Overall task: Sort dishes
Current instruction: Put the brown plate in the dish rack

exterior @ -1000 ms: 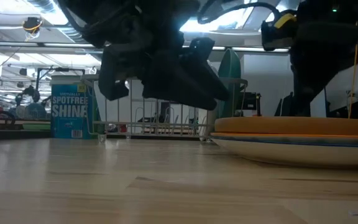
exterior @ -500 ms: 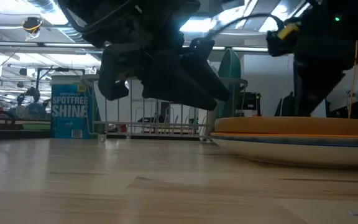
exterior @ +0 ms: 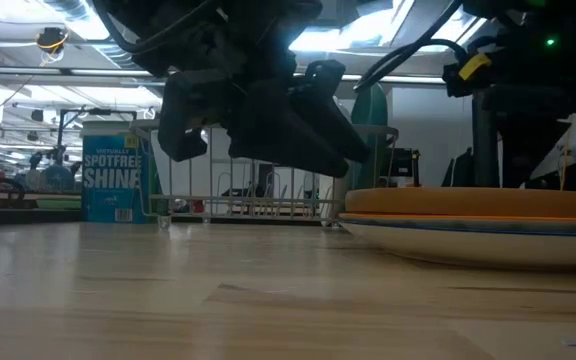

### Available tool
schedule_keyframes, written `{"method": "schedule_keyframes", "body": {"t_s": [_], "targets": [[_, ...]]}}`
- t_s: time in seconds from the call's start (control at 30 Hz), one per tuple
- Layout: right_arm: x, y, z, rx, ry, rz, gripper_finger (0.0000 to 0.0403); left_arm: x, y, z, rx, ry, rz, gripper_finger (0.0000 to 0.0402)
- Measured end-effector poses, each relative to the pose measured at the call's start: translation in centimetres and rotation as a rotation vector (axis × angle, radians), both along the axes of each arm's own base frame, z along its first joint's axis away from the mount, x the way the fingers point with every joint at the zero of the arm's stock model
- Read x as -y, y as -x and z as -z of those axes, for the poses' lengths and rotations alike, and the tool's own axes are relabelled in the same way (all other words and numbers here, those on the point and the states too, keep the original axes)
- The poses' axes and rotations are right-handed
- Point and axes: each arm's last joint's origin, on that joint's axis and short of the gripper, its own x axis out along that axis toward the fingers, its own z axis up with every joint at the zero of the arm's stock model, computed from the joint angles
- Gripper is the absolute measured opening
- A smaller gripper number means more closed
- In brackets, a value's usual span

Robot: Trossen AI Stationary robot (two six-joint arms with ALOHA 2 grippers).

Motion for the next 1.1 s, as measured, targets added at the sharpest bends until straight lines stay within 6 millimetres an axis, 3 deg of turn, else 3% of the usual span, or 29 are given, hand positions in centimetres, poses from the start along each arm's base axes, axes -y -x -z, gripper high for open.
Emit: {"method": "schedule_keyframes", "body": {"t_s": [0.37,0.67,1.1], "targets": [[0.0,-0.1,0.1,-0.006,0.003,0.000,0.0104,0.0,0.0,0.0,0.000,0.000,-0.001,0.0150],[-0.3,-0.6,1.9,-0.073,0.003,0.002,0.0104,0.0,0.0,0.0,0.001,0.000,-0.001,0.0150],[-0.9,-1.5,2.4,-0.012,-0.063,-0.002,0.0104,0.0,0.0,0.0,0.007,-0.031,0.022,0.0150]]}}
